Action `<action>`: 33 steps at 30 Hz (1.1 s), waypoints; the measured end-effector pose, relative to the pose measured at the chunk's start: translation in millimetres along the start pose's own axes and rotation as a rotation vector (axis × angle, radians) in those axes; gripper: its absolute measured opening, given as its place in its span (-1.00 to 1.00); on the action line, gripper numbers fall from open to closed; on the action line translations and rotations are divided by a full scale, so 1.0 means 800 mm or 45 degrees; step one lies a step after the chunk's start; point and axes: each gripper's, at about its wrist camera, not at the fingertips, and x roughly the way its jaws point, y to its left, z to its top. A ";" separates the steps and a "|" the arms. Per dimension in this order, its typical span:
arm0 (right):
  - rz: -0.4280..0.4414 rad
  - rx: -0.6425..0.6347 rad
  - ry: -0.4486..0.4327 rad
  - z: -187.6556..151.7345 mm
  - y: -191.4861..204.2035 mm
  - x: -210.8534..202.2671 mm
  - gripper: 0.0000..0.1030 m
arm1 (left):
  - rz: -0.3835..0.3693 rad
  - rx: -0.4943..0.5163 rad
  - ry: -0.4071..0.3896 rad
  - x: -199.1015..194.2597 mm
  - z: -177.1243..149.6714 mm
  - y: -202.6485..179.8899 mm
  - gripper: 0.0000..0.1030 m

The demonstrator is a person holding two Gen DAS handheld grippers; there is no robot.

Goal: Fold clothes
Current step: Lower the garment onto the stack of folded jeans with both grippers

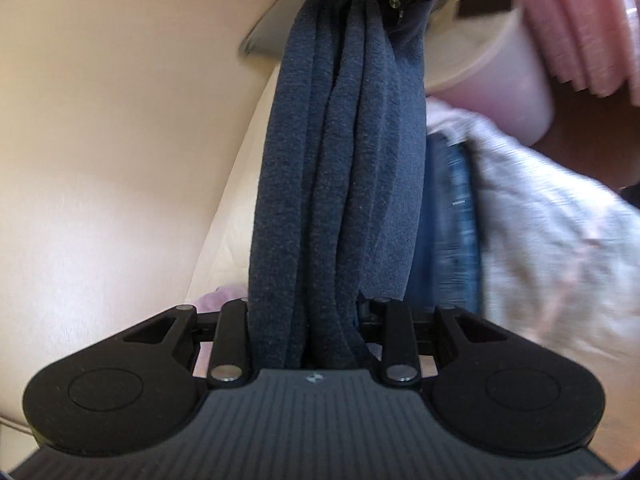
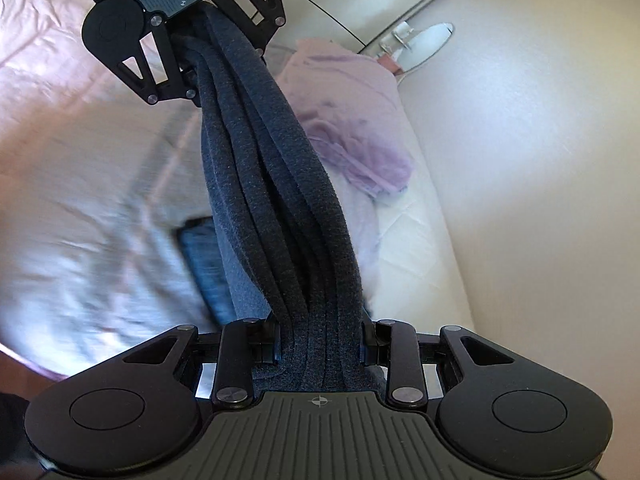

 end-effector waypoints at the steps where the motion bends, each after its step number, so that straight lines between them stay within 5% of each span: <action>1: 0.005 -0.019 -0.015 -0.007 -0.021 0.028 -0.41 | 0.009 -0.016 0.022 0.029 0.003 0.008 -0.47; 4: 0.011 -0.069 -0.053 -0.026 -0.071 0.109 -0.41 | 0.060 -0.026 0.084 0.111 0.004 0.028 -0.47; 8: 0.015 -0.086 -0.103 -0.064 -0.077 0.198 -0.40 | 0.157 -0.029 0.148 0.204 -0.013 0.007 -0.47; 13: 0.080 -0.117 -0.121 -0.118 -0.053 0.300 -0.39 | -0.019 0.053 0.202 0.273 -0.052 -0.117 -0.47; 14: 0.129 -0.139 -0.105 -0.132 -0.032 0.310 -0.38 | 0.022 0.060 0.191 0.273 -0.055 -0.132 -0.49; 18: 0.136 -0.128 -0.133 -0.169 0.005 0.308 -0.28 | 0.091 -0.009 0.147 0.262 -0.065 -0.146 -0.49; 28: 0.089 -0.133 -0.062 -0.171 0.017 0.285 -0.27 | 0.119 0.058 0.093 0.252 -0.081 -0.152 -0.48; 33: 0.042 -0.182 -0.041 -0.169 0.021 0.278 -0.24 | 0.135 0.069 0.103 0.223 -0.096 -0.134 -0.13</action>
